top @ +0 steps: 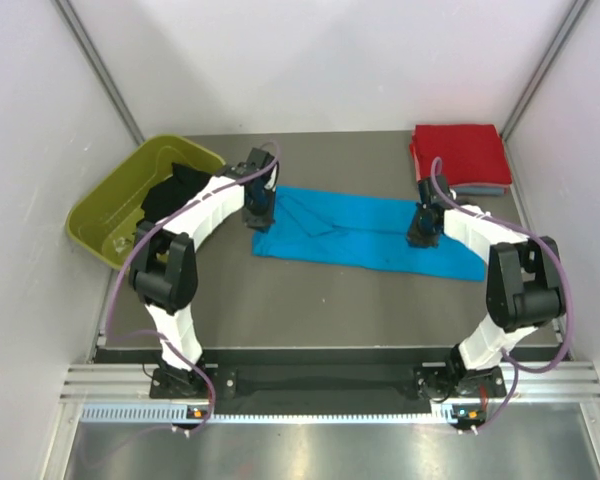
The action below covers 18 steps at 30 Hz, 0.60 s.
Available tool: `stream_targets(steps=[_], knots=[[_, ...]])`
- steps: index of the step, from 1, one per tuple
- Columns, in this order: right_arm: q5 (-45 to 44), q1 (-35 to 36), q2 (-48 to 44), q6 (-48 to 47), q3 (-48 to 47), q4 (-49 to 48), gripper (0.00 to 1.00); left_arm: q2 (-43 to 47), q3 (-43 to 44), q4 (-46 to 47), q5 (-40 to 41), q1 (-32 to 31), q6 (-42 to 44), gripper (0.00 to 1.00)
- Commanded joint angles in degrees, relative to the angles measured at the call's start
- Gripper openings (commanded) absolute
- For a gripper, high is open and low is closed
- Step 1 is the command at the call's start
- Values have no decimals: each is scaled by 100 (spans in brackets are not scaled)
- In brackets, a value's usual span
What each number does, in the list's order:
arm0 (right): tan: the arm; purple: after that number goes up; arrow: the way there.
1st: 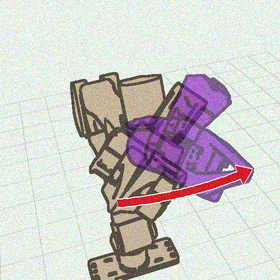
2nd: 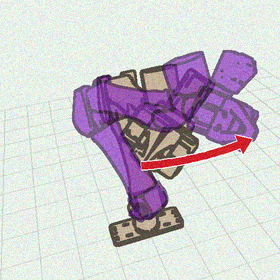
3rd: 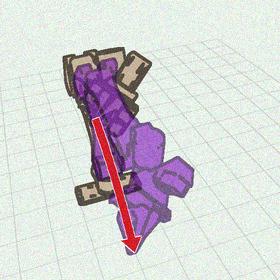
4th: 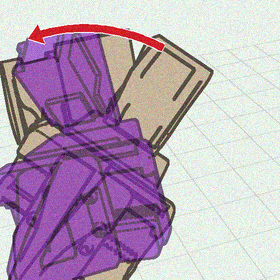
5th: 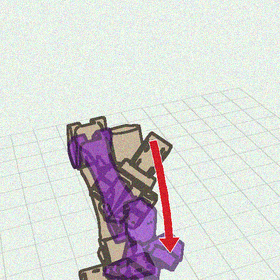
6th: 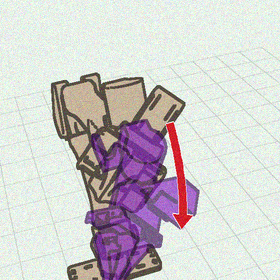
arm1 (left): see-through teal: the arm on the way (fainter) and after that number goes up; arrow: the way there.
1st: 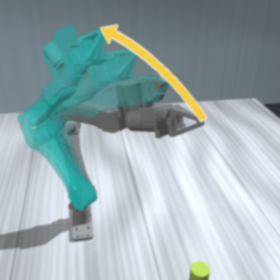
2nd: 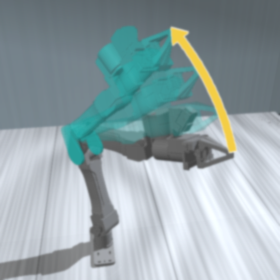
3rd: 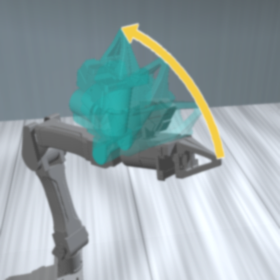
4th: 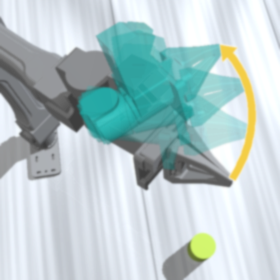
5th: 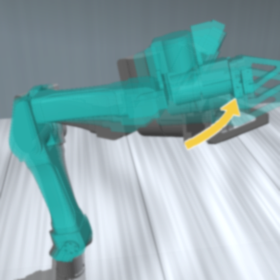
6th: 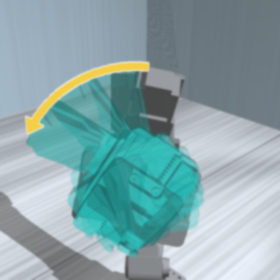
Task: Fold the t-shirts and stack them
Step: Fold the tshirt
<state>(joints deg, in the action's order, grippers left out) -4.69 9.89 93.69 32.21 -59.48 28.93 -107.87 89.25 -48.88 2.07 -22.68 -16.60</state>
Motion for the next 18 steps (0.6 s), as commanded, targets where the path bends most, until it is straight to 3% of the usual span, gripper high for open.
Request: stream_targets(steps=[1,7,12,18], knots=[[-154,13,281,5,-37,-98,5,451,-452,-7,259,-17,-256,16],[-436,-31,518,-206,112,-63,5,741,-1041,-34,488,0,-353,17],[-603,-57,607,-285,182,-54,5,812,-1270,203,67,18,-300,25],[-639,-93,563,-373,183,-107,5,610,-1305,291,171,105,-212,32]])
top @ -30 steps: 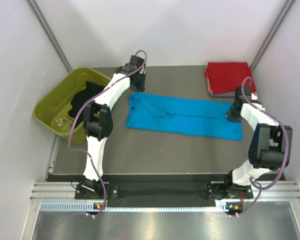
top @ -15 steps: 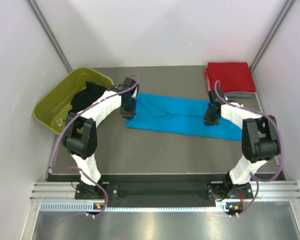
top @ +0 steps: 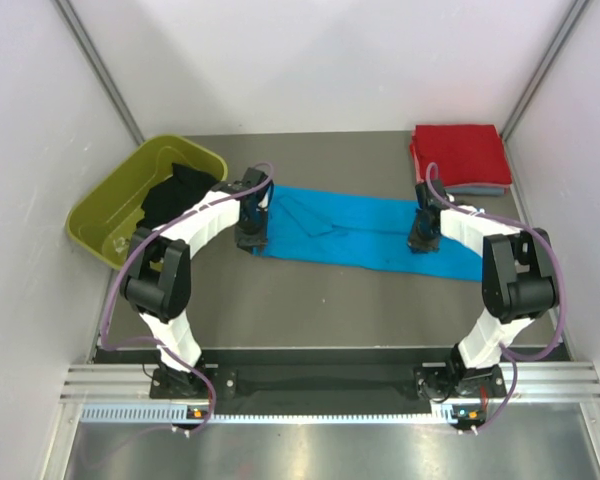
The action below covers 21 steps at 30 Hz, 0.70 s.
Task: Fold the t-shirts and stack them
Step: Fold the tshirt
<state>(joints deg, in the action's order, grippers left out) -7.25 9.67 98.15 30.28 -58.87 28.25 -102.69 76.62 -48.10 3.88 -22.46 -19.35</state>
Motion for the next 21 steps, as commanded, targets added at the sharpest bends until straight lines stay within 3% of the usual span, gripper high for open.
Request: stream_targets(steps=[1,10,16,21], knots=[[-383,-88,108,-181,122,-39,5,74,-59,248,-45,101,72,33],[-444,-185,152,-295,60,-21,5,-233,-77,424,-213,172,300,38],[-462,-281,170,-356,51,-21,5,-532,134,205,481,180,257,26],[-462,-308,213,-374,51,-48,5,-638,160,107,1114,180,125,25]])
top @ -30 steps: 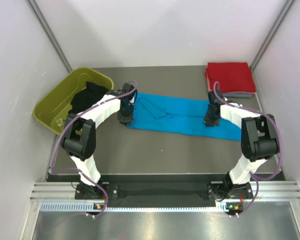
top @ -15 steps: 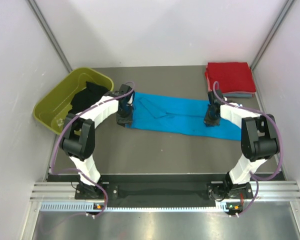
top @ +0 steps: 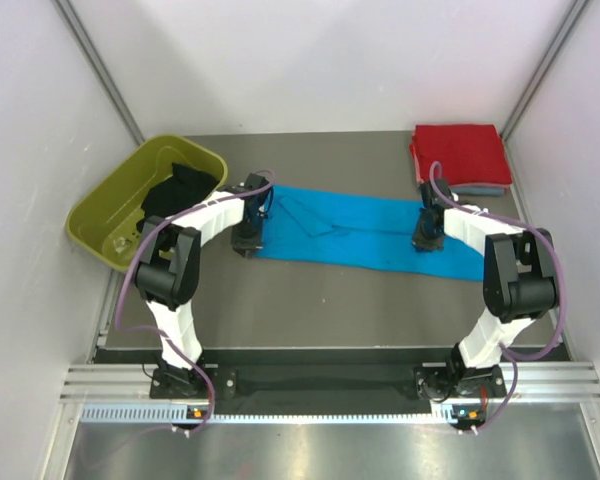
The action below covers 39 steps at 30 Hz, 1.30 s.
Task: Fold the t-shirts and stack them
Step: Fold the tshirt
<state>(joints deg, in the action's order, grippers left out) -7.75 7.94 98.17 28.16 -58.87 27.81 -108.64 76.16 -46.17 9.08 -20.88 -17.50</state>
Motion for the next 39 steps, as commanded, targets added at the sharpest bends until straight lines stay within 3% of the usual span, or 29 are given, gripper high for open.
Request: stream_targets(steps=[1,17,22,28,33,39], knots=[[-412,-144,211,-162,60,-13,5,-69,206,-85,638,14,-87,25],[-131,-118,-228,-215,87,-30,9,457,663,-665,578,-82,-202,29],[107,84,-457,-188,-71,5,12,484,1198,-472,-292,-109,-35,30],[571,593,-378,-206,-422,-205,13,-25,1823,-24,-828,-109,-131,27],[915,1358,131,-127,-976,-356,1,-621,2148,424,-1286,-109,-201,24],[1257,2035,755,49,-1917,-645,0,-1379,2614,434,-1295,-109,-228,22]])
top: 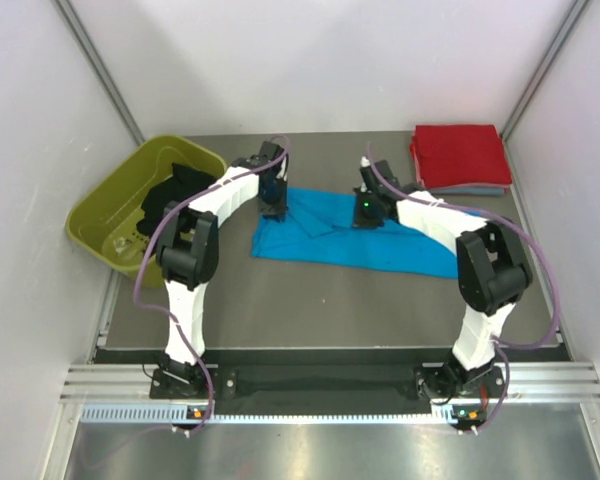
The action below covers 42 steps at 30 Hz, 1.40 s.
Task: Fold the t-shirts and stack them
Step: Fold the tshirt
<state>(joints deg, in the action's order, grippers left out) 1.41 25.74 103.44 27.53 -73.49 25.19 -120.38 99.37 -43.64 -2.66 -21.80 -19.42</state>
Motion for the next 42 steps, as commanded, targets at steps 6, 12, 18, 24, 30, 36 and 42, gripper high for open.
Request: stream_targets(steps=[6,12,18,24,30,36,42], knots=[[966,388,809,367,-833,-1068,0,-557,486,242,204,-17,-53,21],[1142,415,1248,455,-728,-1429,0,-618,425,215,696,-17,-27,22],[730,415,1425,324,-596,-1429,0,-759,574,23,863,-17,-18,22],[474,415,1126,183,-736,-1228,1,-821,1075,-180,951,-17,96,23],[466,415,564,165,-833,-859,5,-742,1594,-382,1013,-17,88,24],[141,415,142,165,-649,-446,8,-347,1226,-356,714,-218,-88,24],[-106,257,-271,174,-79,-348,8,523,-353,99,450,-596,-352,23]])
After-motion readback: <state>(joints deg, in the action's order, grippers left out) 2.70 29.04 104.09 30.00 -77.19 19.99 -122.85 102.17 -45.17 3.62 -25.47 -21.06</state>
